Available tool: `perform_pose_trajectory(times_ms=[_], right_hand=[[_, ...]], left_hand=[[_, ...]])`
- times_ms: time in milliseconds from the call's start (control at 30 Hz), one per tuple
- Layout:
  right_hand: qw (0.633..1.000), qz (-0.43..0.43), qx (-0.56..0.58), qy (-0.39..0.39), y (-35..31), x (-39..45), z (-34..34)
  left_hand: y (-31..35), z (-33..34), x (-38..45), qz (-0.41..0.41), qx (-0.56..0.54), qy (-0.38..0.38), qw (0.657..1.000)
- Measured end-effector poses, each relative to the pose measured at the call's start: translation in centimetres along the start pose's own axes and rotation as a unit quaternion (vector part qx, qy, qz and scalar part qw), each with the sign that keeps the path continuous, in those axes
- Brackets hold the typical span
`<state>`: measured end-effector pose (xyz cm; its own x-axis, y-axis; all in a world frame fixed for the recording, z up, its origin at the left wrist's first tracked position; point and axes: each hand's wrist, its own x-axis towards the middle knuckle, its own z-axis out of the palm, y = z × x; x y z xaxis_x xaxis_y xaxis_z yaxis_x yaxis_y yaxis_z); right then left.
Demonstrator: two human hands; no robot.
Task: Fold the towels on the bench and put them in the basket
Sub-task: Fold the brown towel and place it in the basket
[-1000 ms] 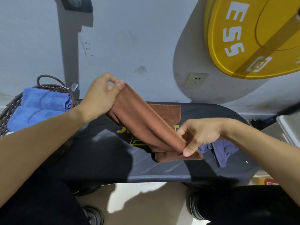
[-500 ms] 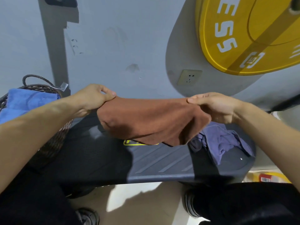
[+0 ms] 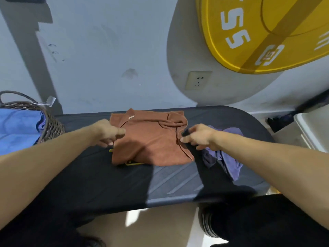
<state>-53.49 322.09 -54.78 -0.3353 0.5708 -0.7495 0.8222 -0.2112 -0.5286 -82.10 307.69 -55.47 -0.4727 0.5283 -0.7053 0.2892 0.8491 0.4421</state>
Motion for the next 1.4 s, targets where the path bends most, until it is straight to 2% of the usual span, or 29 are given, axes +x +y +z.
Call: perform_pose_trajectory(times_ms=[67, 200, 267, 400, 467, 567, 633, 733, 900, 1067, 1133, 1200, 1267, 1333, 1400], right_hand=[[0.998, 0.030, -0.060, -0.008, 0.7, 0.7, 0.6], [0.995, 0.075, -0.066, -0.023, 1.0, 1.2, 1.7], [0.990, 0.088, -0.098, -0.050, 1.1, 1.0, 2.6], [0.978, 0.063, -0.179, -0.090, 0.8, 0.3, 3.2], [0.986, 0.009, -0.154, -0.069, 0.3, -0.1, 2.6], [0.993, -0.116, -0.026, -0.002, -0.7, -0.9, 0.9], [0.988, -0.142, 0.052, -0.020, -0.9, -1.6, -0.7], [0.989, -0.119, 0.040, -0.083, 0.0, -2.3, -2.7], [0.987, -0.036, -0.090, -0.125, 2.7, -2.4, -2.8], [0.962, 0.040, -0.232, -0.138, 4.4, -1.5, -0.3], [0.938, 0.078, -0.312, -0.129, 3.5, -1.0, 0.2], [0.921, 0.097, -0.368, -0.084, 1.8, -0.7, 0.1], [0.919, 0.057, -0.389, -0.019, -0.2, -0.5, 0.1], [0.910, -0.049, -0.409, 0.042, -2.8, 0.0, 0.8], [0.906, -0.149, -0.390, 0.066, -5.1, 0.7, 2.6]], left_hand=[[-0.9, 0.9, -0.1, -0.016, 0.072, -0.028, 0.997], [-2.1, 1.8, -1.2, -0.042, 0.174, -0.100, 0.979], [-2.6, 2.2, -1.7, -0.030, 0.218, -0.125, 0.967], [-3.1, 2.3, -2.5, 0.029, 0.188, -0.096, 0.977], [-3.1, 1.8, -2.9, 0.078, 0.160, -0.067, 0.982], [-3.1, 0.6, -3.5, 0.232, 0.097, -0.037, 0.967], [-3.5, -0.1, -4.0, 0.285, 0.064, -0.033, 0.956], [-4.7, -0.5, -4.1, 0.249, 0.040, -0.041, 0.967], [-7.2, 0.8, -4.4, 0.114, 0.022, -0.113, 0.987], [-9.2, 3.6, -5.8, 0.035, 0.001, -0.202, 0.979], [-9.6, 4.4, -6.0, 0.031, 0.013, -0.211, 0.977], [-9.8, 5.0, -5.9, 0.030, 0.026, -0.201, 0.979], [-9.7, 5.2, -5.8, 0.026, 0.037, -0.196, 0.980], [-9.6, 5.4, -5.6, 0.023, 0.044, -0.192, 0.980], [-9.6, 5.7, -5.6, 0.019, 0.044, -0.183, 0.982]])
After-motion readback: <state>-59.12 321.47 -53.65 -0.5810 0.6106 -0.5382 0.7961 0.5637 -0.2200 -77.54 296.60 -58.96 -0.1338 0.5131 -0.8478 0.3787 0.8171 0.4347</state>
